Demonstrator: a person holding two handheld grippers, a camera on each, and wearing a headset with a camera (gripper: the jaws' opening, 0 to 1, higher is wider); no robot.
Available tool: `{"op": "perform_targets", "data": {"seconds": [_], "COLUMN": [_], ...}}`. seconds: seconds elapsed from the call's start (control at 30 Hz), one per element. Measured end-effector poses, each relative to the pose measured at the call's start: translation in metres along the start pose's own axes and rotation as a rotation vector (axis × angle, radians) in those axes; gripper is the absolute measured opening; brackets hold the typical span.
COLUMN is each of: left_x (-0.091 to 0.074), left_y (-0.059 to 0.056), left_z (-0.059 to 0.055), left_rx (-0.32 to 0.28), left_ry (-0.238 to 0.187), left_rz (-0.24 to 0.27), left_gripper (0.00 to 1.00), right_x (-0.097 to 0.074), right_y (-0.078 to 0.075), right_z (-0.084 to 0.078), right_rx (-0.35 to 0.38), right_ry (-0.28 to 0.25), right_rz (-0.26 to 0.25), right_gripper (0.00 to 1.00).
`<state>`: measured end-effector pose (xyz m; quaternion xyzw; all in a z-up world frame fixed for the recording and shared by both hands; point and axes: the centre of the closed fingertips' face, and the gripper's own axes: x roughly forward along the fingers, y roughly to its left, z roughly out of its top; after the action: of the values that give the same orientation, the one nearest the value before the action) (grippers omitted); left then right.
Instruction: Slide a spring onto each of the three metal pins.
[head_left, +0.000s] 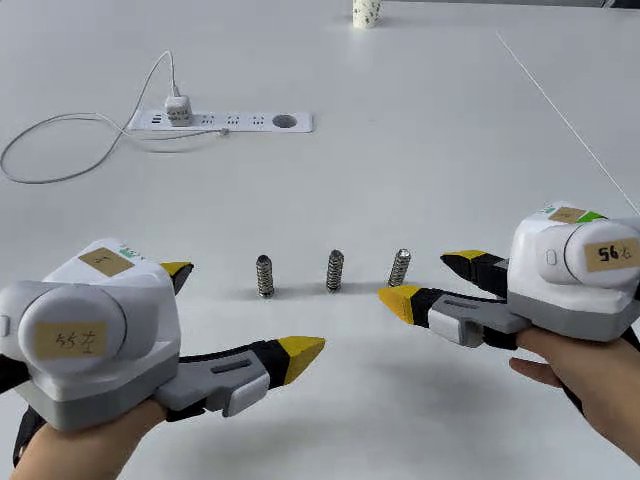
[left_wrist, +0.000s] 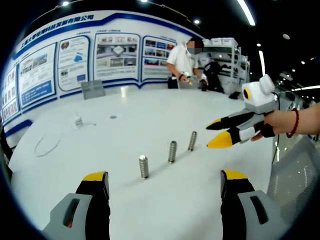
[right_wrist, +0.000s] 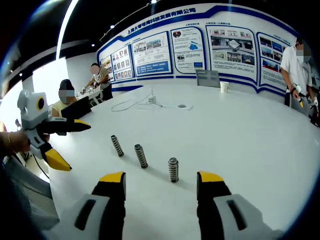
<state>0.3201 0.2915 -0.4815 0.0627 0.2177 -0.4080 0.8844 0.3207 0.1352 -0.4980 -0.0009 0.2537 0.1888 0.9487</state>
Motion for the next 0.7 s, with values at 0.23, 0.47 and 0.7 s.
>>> {"op": "perform_targets", "data": {"seconds": [0.23,0.47,0.7], "left_x": [-0.007,-0.015,-0.025], "left_y": [0.000,-0.001,-0.001], "left_z": [-0.004,-0.006,-0.007], "left_rx": [0.001,-0.029,-0.022], "left_ry": [0.005,0.005,0.006], "left_rz": [-0.012,-0.023,-0.026], "left_gripper": [0.97,1.00,1.00], "right_x": [-0.013,-0.026,-0.038], "right_y": [0.005,0.014,0.024], "right_z": [0.000,-0.005,-0.010], "right_rx": [0.003,-0.020,-0.057], "right_ry": [0.013,0.033,0.050], "right_rz": [0.017,0.052,0.075], "right_gripper": [0.67,0.73,0.79]}}
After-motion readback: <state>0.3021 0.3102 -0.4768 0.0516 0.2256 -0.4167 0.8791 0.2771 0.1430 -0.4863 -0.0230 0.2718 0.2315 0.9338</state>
